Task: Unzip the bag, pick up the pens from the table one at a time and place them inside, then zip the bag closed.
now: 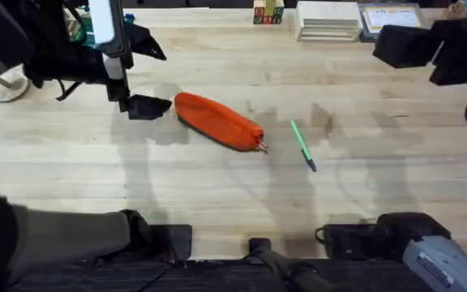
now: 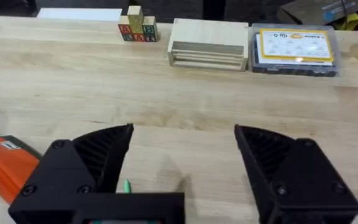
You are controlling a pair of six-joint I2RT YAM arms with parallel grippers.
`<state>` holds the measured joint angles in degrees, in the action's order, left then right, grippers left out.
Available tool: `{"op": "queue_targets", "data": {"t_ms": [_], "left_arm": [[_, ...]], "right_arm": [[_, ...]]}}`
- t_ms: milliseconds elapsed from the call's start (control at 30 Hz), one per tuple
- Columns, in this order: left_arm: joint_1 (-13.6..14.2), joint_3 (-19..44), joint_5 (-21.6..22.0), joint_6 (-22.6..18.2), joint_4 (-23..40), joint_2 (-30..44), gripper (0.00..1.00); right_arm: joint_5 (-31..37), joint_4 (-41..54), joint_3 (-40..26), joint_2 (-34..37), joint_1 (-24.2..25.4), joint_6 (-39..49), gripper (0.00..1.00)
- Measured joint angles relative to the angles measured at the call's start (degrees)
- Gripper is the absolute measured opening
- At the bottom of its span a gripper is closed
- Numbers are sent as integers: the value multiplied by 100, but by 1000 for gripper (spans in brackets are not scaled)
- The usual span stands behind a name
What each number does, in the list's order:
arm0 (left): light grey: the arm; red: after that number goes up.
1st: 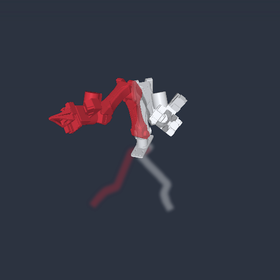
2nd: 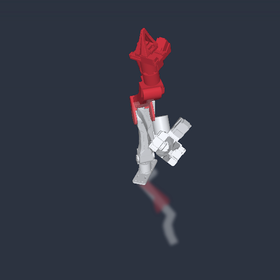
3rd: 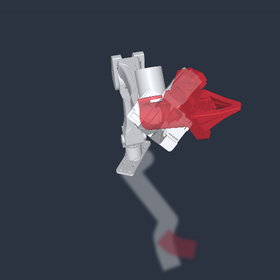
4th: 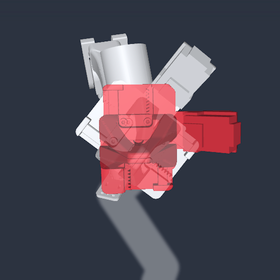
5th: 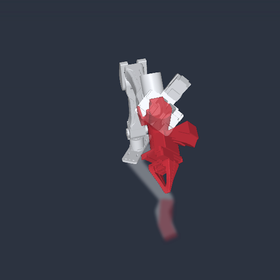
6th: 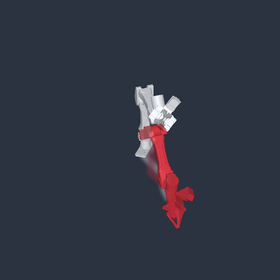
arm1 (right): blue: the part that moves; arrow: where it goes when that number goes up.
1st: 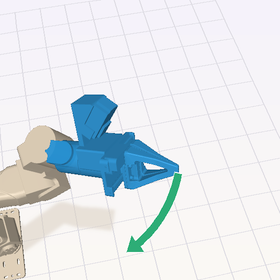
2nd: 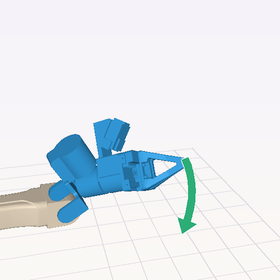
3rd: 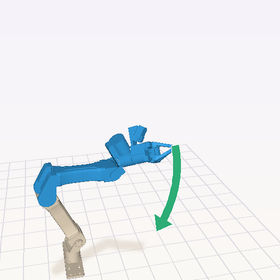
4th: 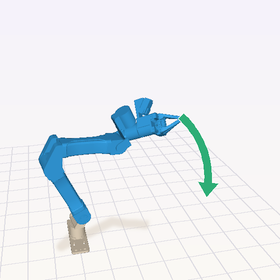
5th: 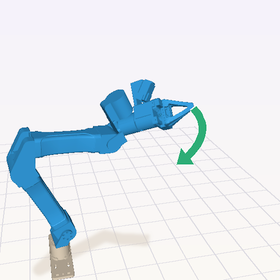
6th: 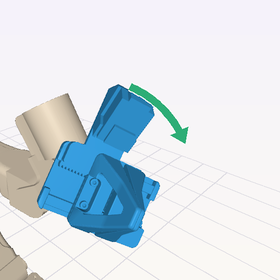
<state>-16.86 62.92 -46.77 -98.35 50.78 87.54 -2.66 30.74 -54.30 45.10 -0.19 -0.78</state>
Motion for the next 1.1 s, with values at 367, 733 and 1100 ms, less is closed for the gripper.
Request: {"op": "queue_targets", "data": {"t_ms": [367, 733, 1100], "left_arm": [[0, 3, -361, -73, 5, 502, 993], [259, 20, -469, -76, 75, 848, 993], [354, 28, -697, -76, 39, 1357, 993]], "right_arm": [[0, 0, 0, 1, 0, -82, 997], [0, 2, -2, 2, 0, -95, 998], [0, 2, -2, 1, 0, -95, 997]]}}
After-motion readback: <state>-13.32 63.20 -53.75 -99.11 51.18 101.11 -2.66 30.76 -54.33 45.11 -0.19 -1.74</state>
